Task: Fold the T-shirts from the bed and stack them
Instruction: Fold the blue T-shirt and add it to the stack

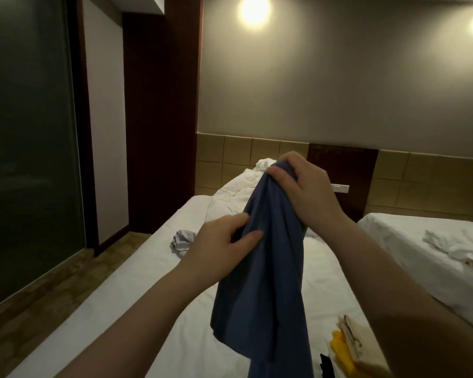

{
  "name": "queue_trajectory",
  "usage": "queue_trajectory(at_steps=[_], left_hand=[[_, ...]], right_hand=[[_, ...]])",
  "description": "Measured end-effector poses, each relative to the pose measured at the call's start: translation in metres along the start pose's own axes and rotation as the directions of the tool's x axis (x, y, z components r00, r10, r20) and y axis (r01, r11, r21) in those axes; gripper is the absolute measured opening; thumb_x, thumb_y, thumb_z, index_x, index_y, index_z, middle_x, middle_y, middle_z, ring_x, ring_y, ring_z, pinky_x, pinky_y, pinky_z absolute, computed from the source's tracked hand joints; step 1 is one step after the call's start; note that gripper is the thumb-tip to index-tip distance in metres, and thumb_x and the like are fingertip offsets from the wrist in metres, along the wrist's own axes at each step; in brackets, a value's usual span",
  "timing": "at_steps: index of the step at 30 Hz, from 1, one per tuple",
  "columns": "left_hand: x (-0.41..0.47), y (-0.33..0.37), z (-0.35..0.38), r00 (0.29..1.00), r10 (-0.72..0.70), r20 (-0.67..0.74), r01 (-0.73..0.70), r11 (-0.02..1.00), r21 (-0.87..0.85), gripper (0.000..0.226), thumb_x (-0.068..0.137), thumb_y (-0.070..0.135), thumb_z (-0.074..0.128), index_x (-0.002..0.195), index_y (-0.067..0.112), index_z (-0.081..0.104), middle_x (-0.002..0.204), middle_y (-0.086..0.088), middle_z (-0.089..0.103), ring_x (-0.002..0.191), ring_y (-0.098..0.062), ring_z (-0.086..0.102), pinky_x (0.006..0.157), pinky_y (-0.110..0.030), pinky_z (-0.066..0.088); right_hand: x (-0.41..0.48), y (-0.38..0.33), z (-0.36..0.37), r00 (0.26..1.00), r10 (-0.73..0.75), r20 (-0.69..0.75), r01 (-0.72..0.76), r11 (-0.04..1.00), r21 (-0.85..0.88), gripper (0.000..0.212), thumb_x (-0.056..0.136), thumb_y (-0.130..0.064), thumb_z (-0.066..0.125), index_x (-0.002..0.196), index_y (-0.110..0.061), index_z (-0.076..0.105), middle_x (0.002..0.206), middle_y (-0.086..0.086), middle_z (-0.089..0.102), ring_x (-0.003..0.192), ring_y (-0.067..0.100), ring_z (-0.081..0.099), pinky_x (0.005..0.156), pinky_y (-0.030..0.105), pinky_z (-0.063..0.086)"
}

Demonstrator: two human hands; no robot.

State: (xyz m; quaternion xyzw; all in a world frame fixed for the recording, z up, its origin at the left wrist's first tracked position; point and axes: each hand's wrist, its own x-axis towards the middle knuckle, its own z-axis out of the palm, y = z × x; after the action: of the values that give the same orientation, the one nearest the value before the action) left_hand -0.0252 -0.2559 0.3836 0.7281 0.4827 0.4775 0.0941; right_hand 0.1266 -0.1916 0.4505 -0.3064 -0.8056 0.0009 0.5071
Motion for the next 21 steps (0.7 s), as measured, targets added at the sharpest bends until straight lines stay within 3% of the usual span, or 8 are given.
queue_trajectory(at_steps=[4, 7, 12, 17, 21], left_hand=[[0.001, -0.002, 0.006, 0.996, -0.094, 0.006, 0.094, 0.989, -0.114, 0.02, 0.088, 0.035, 0.058, 0.099, 0.018, 0.062, 0.092, 0.01, 0.062, 0.087, -0.006, 0.058, 0.076, -0.02, 0.048], [0.003, -0.003, 0.007, 0.987, -0.162, -0.015, 0.156, 0.969, -0.194, 0.002, 0.087, 0.033, 0.059, 0.086, 0.032, 0.059, 0.087, 0.017, 0.061, 0.085, -0.005, 0.059, 0.076, -0.019, 0.048], [0.003, -0.013, 0.01, 0.976, -0.215, -0.032, 0.205, 0.959, -0.196, 0.039, 0.089, 0.037, 0.055, 0.086, 0.0, 0.067, 0.083, -0.016, 0.065, 0.082, -0.029, 0.061, 0.075, -0.039, 0.05], [-0.002, -0.027, 0.018, 0.981, -0.192, -0.006, 0.19, 0.977, -0.094, 0.04, 0.091, 0.034, 0.052, 0.087, -0.003, 0.068, 0.085, -0.015, 0.067, 0.082, -0.026, 0.062, 0.079, -0.038, 0.052], [-0.002, -0.033, 0.014, 0.97, -0.22, -0.107, 0.212, 0.974, -0.085, 0.032, 0.092, 0.029, 0.052, 0.087, 0.003, 0.069, 0.085, -0.008, 0.066, 0.081, -0.02, 0.06, 0.072, -0.027, 0.048]], right_hand=[[0.017, -0.002, -0.013, 0.999, -0.031, -0.026, 0.028, 0.994, -0.104, 0.016, 0.094, -0.035, 0.05, 0.091, -0.019, 0.052, 0.075, -0.019, 0.047, 0.069, -0.004, 0.047, 0.063, 0.006, 0.034], [0.023, -0.003, -0.02, 0.999, -0.035, -0.034, 0.029, 0.988, -0.153, 0.024, 0.094, -0.035, 0.049, 0.096, -0.012, 0.055, 0.082, -0.008, 0.051, 0.075, 0.006, 0.048, 0.065, 0.019, 0.036], [0.023, 0.003, -0.032, 0.997, 0.009, -0.075, -0.02, 0.989, -0.146, 0.016, 0.095, -0.035, 0.048, 0.09, -0.021, 0.05, 0.077, -0.016, 0.048, 0.072, -0.002, 0.046, 0.065, 0.01, 0.033], [0.02, 0.007, -0.04, 0.997, 0.028, -0.065, -0.037, 0.99, -0.133, 0.016, 0.095, -0.033, 0.048, 0.09, -0.018, 0.051, 0.078, -0.019, 0.046, 0.073, -0.004, 0.045, 0.066, 0.012, 0.034], [0.016, 0.014, -0.044, 0.997, 0.043, -0.064, -0.053, 0.986, -0.158, 0.015, 0.095, -0.032, 0.048, 0.09, -0.018, 0.051, 0.078, -0.018, 0.047, 0.073, -0.003, 0.045, 0.067, 0.011, 0.032]])
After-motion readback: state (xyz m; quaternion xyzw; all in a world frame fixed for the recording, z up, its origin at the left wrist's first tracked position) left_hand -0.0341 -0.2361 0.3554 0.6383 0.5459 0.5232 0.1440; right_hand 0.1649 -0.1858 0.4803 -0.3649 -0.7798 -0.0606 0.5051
